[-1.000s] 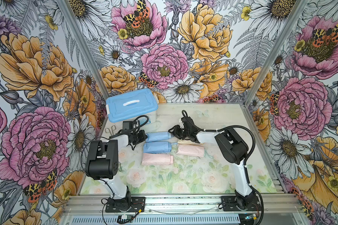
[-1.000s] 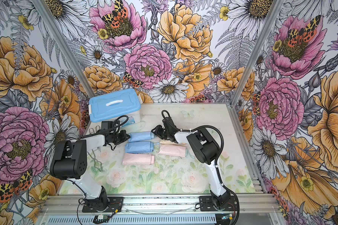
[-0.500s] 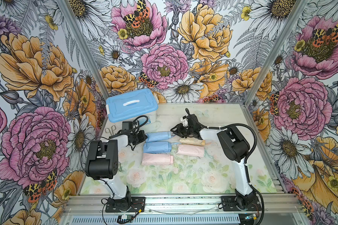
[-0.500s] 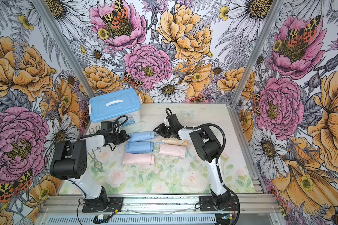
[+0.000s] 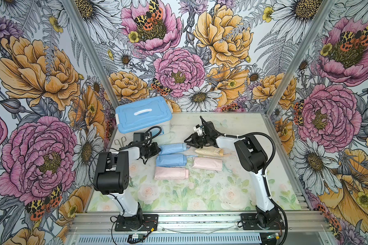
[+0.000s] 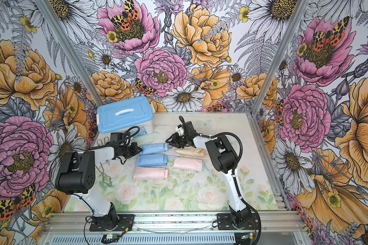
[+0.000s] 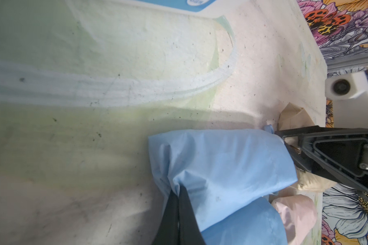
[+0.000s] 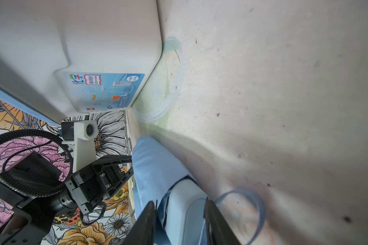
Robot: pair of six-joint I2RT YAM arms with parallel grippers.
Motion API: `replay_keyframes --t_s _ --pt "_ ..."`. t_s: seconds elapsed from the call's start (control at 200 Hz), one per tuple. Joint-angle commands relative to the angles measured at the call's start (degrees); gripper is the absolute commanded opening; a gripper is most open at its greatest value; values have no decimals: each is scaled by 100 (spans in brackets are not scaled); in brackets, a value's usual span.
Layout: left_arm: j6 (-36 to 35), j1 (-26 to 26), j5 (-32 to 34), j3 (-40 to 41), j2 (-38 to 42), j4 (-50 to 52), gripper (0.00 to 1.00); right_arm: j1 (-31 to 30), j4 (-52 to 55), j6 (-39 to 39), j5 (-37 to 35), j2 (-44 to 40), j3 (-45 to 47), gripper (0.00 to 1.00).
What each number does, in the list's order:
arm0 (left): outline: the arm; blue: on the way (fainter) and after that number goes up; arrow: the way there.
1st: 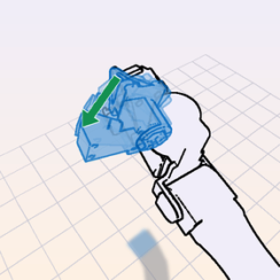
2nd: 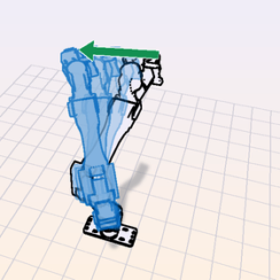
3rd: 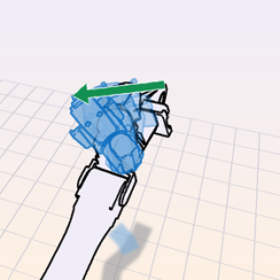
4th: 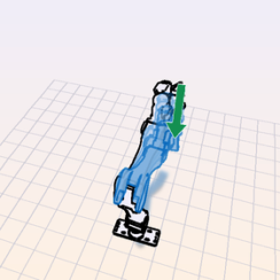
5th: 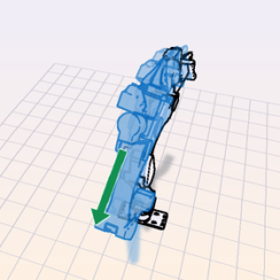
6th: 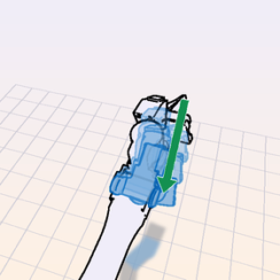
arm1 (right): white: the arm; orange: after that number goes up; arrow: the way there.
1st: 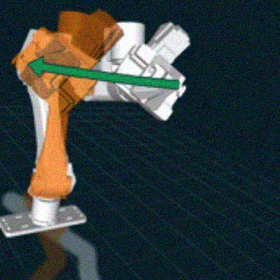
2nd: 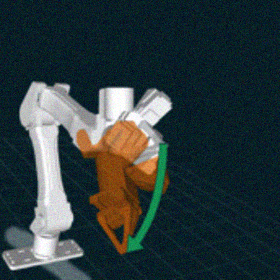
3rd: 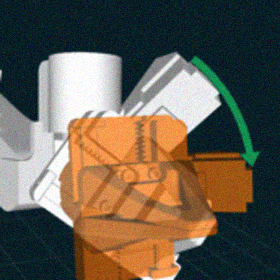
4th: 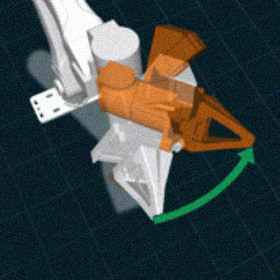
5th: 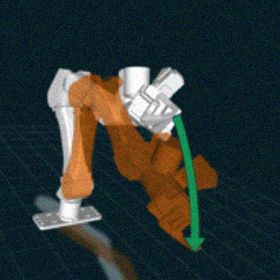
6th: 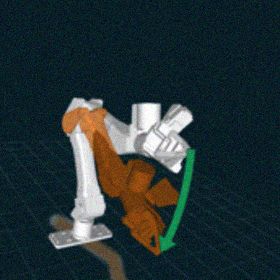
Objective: Take umbrellas out of sleeves
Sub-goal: Take out the umbrella from the umbrella sleeve.
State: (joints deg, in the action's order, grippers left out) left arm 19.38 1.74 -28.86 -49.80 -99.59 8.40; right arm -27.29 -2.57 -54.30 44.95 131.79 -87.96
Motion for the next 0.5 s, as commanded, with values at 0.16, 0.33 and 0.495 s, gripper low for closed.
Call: replay_keyframes --t_s 0.16,0.33,0.495 --pt "-3 57 -58 88 -140 30 0 -125 1480 1082 -445 627 -299 45" --pt "-4 80 -83 73 -148 30 0 -119 1465 1019 -228 646 -267 37" --pt "-12 108 -118 61 -156 30 0 -119 1435 961 194 554 -262 30"
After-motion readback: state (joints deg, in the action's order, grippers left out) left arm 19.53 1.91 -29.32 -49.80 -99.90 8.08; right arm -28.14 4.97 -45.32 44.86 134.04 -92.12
